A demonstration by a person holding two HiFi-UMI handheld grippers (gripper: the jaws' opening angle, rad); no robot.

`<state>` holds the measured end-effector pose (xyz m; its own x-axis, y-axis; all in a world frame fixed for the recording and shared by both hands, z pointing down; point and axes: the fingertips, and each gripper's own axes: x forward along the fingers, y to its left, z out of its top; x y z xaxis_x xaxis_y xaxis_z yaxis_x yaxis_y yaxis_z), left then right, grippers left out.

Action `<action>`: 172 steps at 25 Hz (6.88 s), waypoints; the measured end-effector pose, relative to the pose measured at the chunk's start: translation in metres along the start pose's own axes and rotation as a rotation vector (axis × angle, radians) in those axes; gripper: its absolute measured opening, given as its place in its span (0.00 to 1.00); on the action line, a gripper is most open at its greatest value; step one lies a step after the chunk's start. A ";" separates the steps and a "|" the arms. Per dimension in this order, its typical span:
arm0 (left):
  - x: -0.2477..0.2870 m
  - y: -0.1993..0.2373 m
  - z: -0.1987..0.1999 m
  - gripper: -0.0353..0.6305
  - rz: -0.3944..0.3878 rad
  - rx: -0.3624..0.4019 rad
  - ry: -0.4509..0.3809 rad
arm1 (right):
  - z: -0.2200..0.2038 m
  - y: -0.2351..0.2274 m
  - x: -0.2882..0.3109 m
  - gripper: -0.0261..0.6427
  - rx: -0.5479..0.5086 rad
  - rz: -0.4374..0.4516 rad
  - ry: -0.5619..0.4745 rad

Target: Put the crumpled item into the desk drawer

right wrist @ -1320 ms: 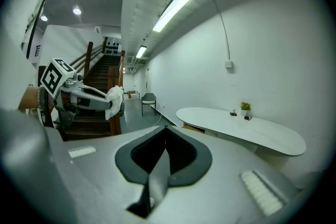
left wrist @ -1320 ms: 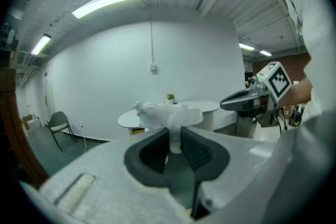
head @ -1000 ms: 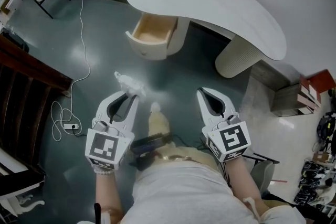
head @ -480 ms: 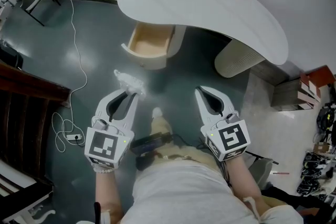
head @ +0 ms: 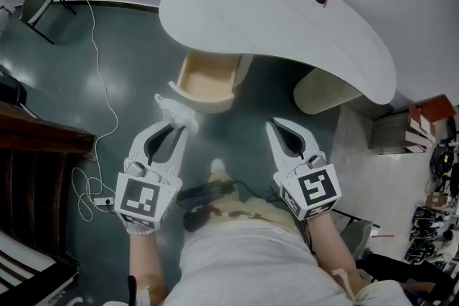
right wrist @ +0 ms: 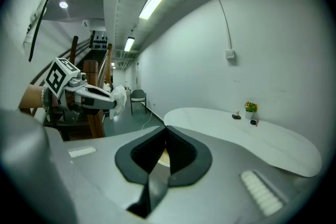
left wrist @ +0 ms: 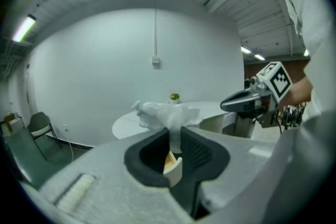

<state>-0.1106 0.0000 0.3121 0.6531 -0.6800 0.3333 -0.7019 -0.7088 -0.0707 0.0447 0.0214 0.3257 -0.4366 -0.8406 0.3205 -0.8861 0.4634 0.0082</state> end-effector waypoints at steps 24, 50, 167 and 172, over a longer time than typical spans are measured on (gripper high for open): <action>0.032 0.067 0.001 0.14 0.006 -0.027 -0.005 | 0.021 -0.015 0.063 0.05 -0.008 -0.025 0.013; 0.088 0.107 0.000 0.14 0.100 -0.035 0.066 | 0.021 -0.059 0.136 0.05 -0.031 0.129 0.052; 0.208 0.130 -0.058 0.05 0.045 -0.073 0.237 | 0.001 -0.115 0.185 0.05 -0.031 0.205 0.097; 0.179 0.131 -0.027 0.05 0.092 -0.072 0.179 | 0.020 -0.110 0.178 0.05 -0.046 0.206 0.062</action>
<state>-0.0937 -0.2096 0.3880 0.5293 -0.6923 0.4904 -0.7788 -0.6258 -0.0428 0.0615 -0.1844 0.3631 -0.5957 -0.7089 0.3777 -0.7707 0.6368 -0.0205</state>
